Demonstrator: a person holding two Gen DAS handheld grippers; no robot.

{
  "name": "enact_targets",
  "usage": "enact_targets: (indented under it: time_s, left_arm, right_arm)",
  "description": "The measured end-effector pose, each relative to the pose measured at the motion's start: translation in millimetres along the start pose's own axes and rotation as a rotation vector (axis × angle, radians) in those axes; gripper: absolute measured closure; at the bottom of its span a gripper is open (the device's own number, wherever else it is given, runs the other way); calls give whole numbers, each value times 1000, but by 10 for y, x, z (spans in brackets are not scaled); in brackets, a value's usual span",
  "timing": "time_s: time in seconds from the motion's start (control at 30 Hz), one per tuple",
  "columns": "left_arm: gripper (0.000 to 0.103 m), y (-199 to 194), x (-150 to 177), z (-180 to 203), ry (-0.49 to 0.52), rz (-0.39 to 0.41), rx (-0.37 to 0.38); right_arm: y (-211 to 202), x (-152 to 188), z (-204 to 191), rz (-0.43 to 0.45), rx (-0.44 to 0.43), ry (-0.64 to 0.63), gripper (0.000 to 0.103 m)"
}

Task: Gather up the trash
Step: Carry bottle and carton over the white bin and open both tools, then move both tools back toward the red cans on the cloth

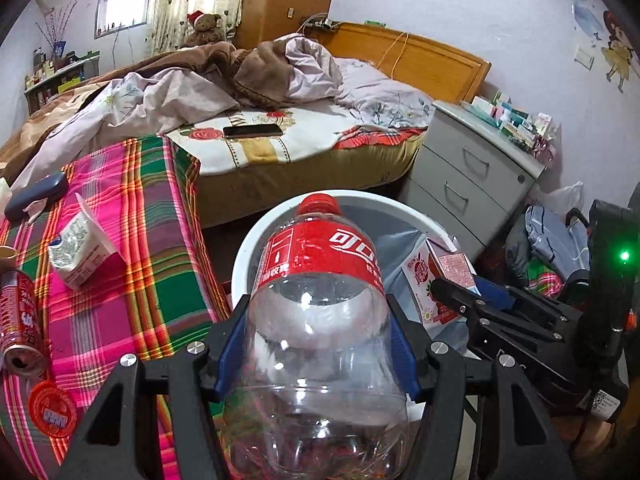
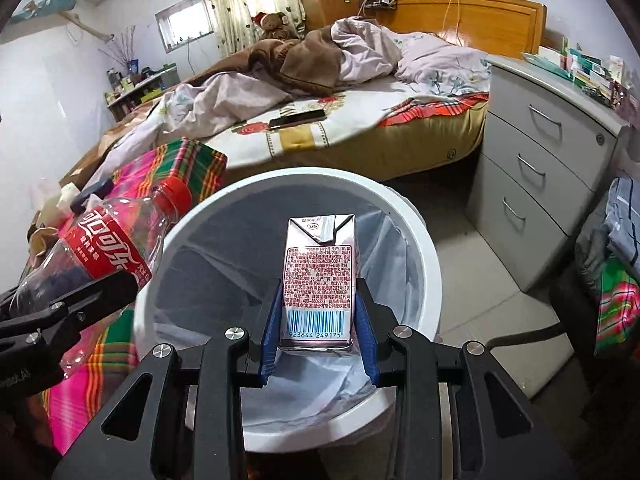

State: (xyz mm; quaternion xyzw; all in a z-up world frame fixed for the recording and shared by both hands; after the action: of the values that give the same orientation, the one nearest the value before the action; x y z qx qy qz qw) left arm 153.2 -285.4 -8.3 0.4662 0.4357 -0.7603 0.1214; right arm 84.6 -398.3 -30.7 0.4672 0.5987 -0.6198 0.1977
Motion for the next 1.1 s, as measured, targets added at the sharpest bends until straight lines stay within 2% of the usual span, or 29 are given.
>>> enact_targets:
  time_s: [0.2,0.27,0.3,0.33,0.73,1.1]
  left_arm:
    - [36,46,18,-47,-23,0,14]
    - [33,28,8,-32,-16,10,24]
    - [31,15,2,-32,-13,15,24]
    - [31,5,-3,-42,-13,16,19]
    - [31,-298,14,-251,-41,57,-23]
    - [31,-737,103,-553,-62,112,-94]
  right_arm:
    - [43,17,11,-13,13,-19,66]
    - [40,17,11,-7,18,-17,55]
    - [30,17,10,-3,14,-14,45]
    - [16,15,8,0,10,-9,43]
    - [-148,-55,-65,46,15,11,43]
    - [-323,-54,-418,98,-40,-15,43]
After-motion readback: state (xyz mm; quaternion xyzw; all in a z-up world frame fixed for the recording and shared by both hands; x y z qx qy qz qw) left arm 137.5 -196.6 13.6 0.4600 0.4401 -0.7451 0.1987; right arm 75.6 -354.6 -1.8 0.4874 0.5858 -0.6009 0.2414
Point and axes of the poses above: each gripper's, at about its wrist camera, not at the fingertips, and y roughly the way its jaws point, z to its right, x to its underside, the point moved 1 cm from there along y, roughly the way its jaws point, and after that the axes turned 13 degrees about z, right-handed, at the moved point
